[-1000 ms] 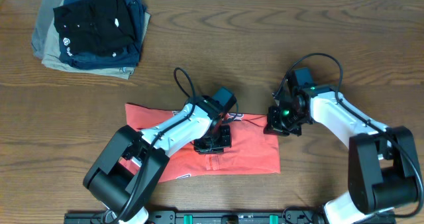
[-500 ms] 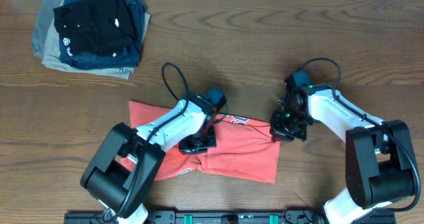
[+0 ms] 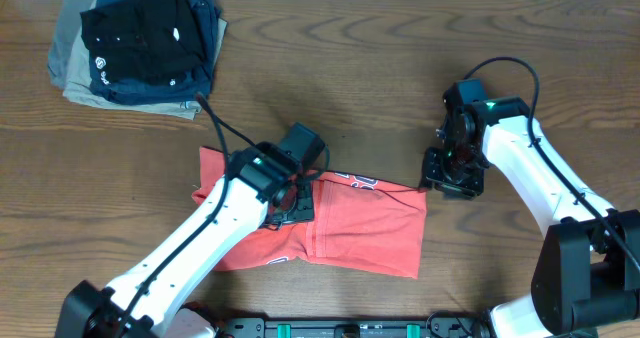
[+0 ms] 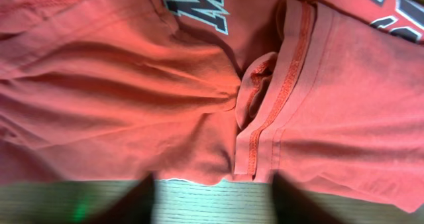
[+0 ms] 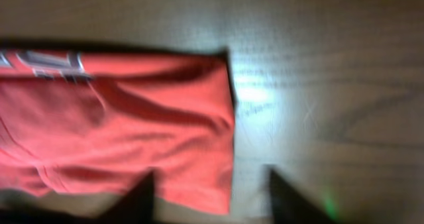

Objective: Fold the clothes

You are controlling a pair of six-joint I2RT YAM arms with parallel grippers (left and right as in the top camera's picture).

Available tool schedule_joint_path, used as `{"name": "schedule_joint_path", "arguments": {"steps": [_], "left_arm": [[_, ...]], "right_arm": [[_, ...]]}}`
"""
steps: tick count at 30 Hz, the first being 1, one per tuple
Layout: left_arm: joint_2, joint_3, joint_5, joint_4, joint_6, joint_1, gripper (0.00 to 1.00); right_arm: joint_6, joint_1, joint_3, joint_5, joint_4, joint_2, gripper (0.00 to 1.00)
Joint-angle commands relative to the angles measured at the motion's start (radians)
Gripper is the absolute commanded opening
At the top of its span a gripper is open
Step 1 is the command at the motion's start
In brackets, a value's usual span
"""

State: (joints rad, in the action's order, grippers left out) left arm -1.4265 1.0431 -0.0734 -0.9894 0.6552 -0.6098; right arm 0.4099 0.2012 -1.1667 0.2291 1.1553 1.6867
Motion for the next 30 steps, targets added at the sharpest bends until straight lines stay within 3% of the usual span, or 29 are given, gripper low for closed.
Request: {"name": "schedule_joint_path", "arguments": {"steps": [1, 4, 13, 18, 23, 28, 30], "left_arm": [[0.013, 0.019, 0.041, -0.018, -0.007, 0.018, 0.87], [0.009, 0.019, 0.041, -0.047, -0.008, 0.045, 0.94], [0.009, 0.019, 0.041, -0.069, -0.034, 0.105, 0.95], [0.009, 0.019, 0.041, -0.068, -0.034, 0.105, 0.95], [0.009, 0.019, 0.042, -0.067, -0.034, 0.105, 0.95], [0.009, 0.019, 0.042, -0.065, -0.034, 0.105, 0.95], [0.009, 0.019, 0.041, -0.065, -0.034, 0.105, 0.95]], "right_arm": [[-0.037, 0.027, 0.031, -0.017, 0.011, -0.007, 0.99], [-0.035, 0.029, 0.106, -0.008, -0.024, -0.007, 0.99], [-0.041, 0.029, 0.332, 0.182, -0.234, -0.007, 0.97], [-0.035, 0.042, 0.412, 0.275, -0.321, -0.007, 0.72], [0.015, 0.056, 0.44, 0.275, -0.367, -0.007, 0.68], [0.048, 0.054, 0.439, 0.228, -0.385, -0.007, 0.29], [0.057, 0.044, 0.437, 0.19, -0.38, -0.007, 0.24]]}}
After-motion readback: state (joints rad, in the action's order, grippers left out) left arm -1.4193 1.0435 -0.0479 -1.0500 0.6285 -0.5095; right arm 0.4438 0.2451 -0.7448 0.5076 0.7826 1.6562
